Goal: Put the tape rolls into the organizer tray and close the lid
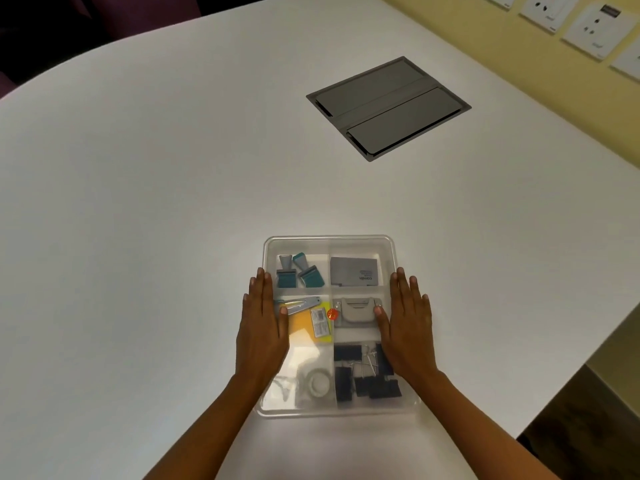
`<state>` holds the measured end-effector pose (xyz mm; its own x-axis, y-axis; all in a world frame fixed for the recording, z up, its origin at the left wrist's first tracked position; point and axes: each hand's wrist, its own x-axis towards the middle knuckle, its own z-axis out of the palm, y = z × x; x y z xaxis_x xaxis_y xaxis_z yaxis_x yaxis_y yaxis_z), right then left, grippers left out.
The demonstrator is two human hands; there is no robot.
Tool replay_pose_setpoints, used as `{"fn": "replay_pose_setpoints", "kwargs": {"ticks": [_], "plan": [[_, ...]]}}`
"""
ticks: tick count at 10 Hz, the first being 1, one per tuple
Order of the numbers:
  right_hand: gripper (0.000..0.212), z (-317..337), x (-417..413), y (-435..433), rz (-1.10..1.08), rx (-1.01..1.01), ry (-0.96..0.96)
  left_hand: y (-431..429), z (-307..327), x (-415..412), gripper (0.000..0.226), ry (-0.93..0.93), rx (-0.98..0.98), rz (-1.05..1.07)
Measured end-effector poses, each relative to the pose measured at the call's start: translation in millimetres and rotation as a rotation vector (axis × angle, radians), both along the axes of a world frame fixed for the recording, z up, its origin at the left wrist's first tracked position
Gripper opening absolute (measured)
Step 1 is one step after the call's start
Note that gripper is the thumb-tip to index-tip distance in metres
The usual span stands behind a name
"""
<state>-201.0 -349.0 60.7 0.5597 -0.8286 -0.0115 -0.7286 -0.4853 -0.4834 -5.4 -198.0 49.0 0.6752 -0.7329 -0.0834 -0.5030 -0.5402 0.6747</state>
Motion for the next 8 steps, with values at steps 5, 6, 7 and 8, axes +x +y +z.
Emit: {"fn": "replay_pose_setpoints", "kwargs": {"ticks": [5, 6, 7, 8], "plan": [[0.063, 7.9, -3.6, 6.0, 0.0, 0.004, -0.014, 1.9, 10.6, -1.5, 0.067, -0.009, 0.044, 0.0], [0.064, 15.3, -3.3, 3.5, 0.006, -0.002, 0.007, 4.3, 15.0, 4.1, 0.065, -0.067, 0.115, -0.018], [0.064, 36.5, 5.6, -4.3, -0.009, -0.081, 0.009, 0.7, 35.1, 7.1, 0.065, -0.141, 0.07, -0.001], [0.064, 68.9, 21.2, -21.5, -0.009, -0.245, 0.035, -15.6, 71.4, 15.6, 0.064, -0.265, -0.027, 0.004]]}}
